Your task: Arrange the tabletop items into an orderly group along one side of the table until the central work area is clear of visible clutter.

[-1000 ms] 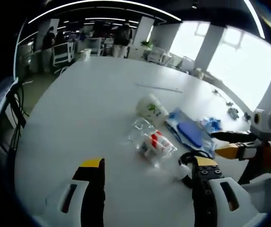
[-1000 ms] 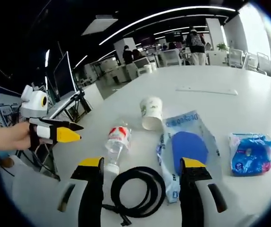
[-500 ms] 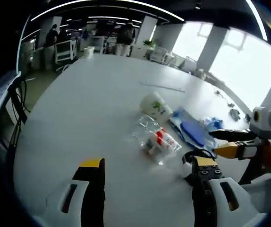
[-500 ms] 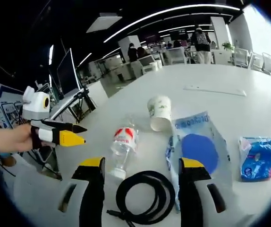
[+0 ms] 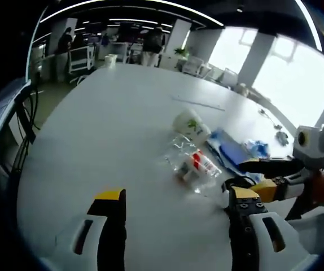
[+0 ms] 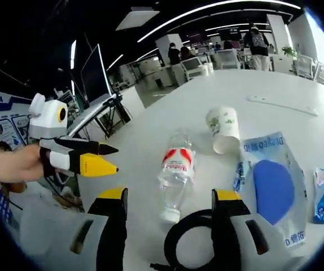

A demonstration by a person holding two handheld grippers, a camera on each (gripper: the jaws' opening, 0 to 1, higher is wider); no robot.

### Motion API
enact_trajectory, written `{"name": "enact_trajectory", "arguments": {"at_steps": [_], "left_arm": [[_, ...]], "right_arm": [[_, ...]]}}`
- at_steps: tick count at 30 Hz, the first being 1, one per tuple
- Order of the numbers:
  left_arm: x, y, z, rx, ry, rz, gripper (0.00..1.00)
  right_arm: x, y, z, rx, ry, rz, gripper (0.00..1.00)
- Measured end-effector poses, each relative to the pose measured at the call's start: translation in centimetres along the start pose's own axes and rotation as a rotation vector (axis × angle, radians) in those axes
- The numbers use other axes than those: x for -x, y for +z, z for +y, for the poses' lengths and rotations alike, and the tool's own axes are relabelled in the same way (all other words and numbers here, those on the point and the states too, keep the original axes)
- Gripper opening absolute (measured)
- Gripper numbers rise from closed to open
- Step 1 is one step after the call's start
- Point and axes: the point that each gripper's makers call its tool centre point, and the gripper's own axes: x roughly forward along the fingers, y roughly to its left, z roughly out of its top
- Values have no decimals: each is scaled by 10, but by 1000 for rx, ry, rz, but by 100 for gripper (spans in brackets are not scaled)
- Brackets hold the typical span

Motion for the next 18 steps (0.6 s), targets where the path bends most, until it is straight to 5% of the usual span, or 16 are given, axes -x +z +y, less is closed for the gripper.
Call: {"name": "enact_trajectory", "arguments": {"at_steps": [12,18], "left_arm": [[7,-6,11,30,16,-8,71],[9,-12,18,47,26,-7,71]], "right_arm": [[-26,-27,2,21,-24,139,53],[-30,-25,4,23,-19,135,48]]}}
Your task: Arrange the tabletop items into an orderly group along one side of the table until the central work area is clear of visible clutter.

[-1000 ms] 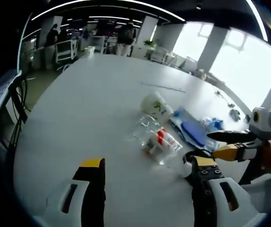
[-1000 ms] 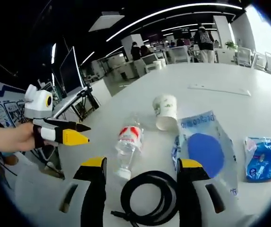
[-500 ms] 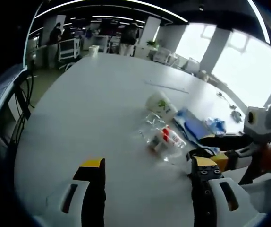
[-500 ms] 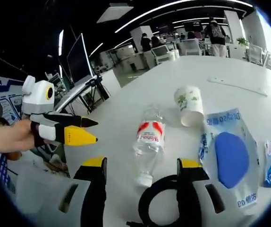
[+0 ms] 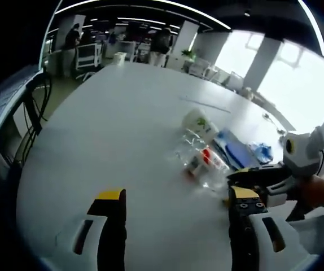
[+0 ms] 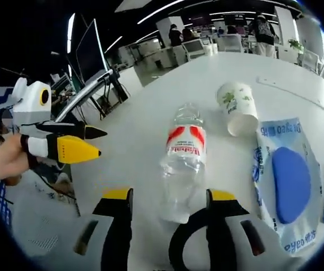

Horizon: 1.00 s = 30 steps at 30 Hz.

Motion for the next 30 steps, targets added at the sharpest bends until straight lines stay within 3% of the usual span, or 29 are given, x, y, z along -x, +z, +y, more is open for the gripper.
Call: {"name": "enact_trajectory", "arguments": {"at_steps": [9,12,14,15,21,26,30], "left_arm": [[2,-3,5,18,4,-2,71],[2,-4,6,20,3,-1,71],[3,-5,7,22,2,0,70],[3,-5,8,23,2,0,70],[4,-7,11,28,0,3,70],[6,-7,14,25,-5,-1,70],[7,-7,18,17,-4,1,71]], "right_arm": [[-8,-5,-4,14,-7,47,38],[-10,-12,-12,46,-37,87,27],[-9,-10,-11,-38,-25,83,24],[-8,-9,-13,-36,-30,84,21],[-8,-7,-14,63,-39,105,18],[-5,-7,-14,89,-41,112,17],[-2,-5,-12,215,-40,139,17]]}}
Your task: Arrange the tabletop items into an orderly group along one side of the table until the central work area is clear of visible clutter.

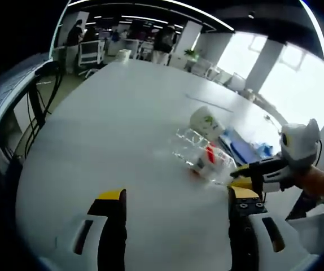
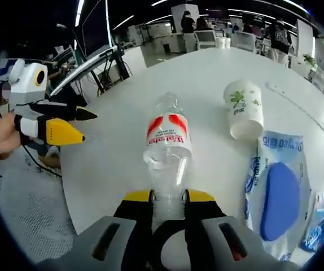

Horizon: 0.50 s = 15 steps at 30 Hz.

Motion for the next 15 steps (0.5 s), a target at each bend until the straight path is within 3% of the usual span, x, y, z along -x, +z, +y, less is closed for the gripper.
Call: {"name": "enact_trajectory", "arguments": {"at_steps": [4,7,11,15], "left_arm": [[0,1,0,-55,-22,-4,73],[-2,1,2,-176,-32,15,77],[-4,7,1,-311,-41,18,82],[-8,12,-8,-522,-62,26,84]], "right_arm": [[6,4,3,109,9,19,16],[11,6,3,225,6,39,16],[17,15,3,455,-15,47,16],[23,26,7,598,-16,31,16]]}}
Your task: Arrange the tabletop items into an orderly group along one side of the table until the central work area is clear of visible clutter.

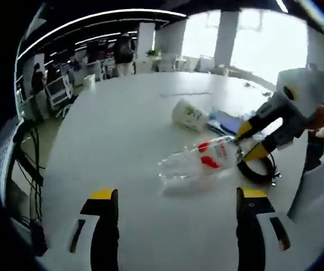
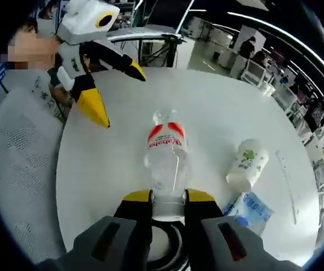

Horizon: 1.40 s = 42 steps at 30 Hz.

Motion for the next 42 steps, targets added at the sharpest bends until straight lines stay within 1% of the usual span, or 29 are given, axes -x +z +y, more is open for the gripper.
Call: {"name": "enact_trajectory", "arguments": {"at_steps": [2,4,6,8,9,10,11,12,14,16,17,19,20,21,22,25,27,29,30,31,32,33,34,35,37,39,40,41,42], "left_arm": [[-3,-1,-2,-127,-3,29,84],[-5,2,1,-221,16,29,84],[-8,8,0,-251,7,18,85],[-14,9,-3,-318,-16,30,88],[-19,9,-5,-377,-35,43,88],[-26,10,-6,-418,-46,56,88],[-30,11,-7,-440,-52,63,88],[-36,19,-10,-455,-62,43,89],[-45,34,-22,-445,-108,-8,93],[-52,43,-27,-472,-116,-37,93],[-58,44,-29,-494,-121,-32,92],[-66,42,-28,-536,-123,5,88],[-68,44,-28,-529,-130,-7,86],[-71,47,-30,-504,-156,-34,85],[-71,48,-29,-498,-159,-39,84],[-78,45,-21,-540,-152,-19,81],[-82,47,-27,-568,-189,-37,80],[-85,51,-32,-592,-211,-55,71],[-85,54,-37,-602,-227,-71,61],[-86,56,-40,-602,-238,-85,55],[-87,56,-43,-601,-256,-87,50],[-90,52,-46,-616,-270,-71,46],[-91,51,-47,-629,-273,-67,46],[-92,53,-46,-635,-257,-75,45],[-93,56,-45,-609,-261,-85,43],[-93,57,-45,-630,-261,-88,40],[-93,58,-44,-628,-258,-87,40],[-94,59,-43,-622,-253,-83,38],[-93,59,-44,-551,-257,-77,38]], "right_arm": [[4,8,-3,50,-3,-21,16],[10,17,-3,74,3,-45,16],[17,27,-5,100,-3,-75,16],[22,36,-7,127,-9,-96,15],[25,41,-8,124,-7,-111,15],[27,46,-9,124,-6,-129,15],[31,56,-10,120,-8,-161,15],[33,62,-11,120,-11,-180,15],[38,74,-14,126,-15,-210,14],[36,76,-15,123,-5,-204,14],[35,76,-16,120,-3,-206,14],[36,81,-17,69,8,-243,14],[39,83,-18,71,5,-252,14],[40,86,-18,80,2,-261,14],[42,89,-17,82,5,-271,14],[41,91,-14,94,14,-277,14],[41,91,-17,87,17,-282,14],[43,93,-20,53,26,-300,14],[43,94,-21,51,28,-303,14],[43,94,-21,54,29,-308,14],[44,96,-21,58,31,-315,14],[44,96,-22,57,33,-319,14],[45,98,-24,45,33,-329,14],[45,98,-26,35,33,-331,14],[46,100,-29,31,26,-346,15],[47,103,-33,31,21,-362,14],[51,109,-36,53,7,-406,6],[56,117,-32,148,26,-443,0],[58,121,-43,154,-42,-454,0]]}}
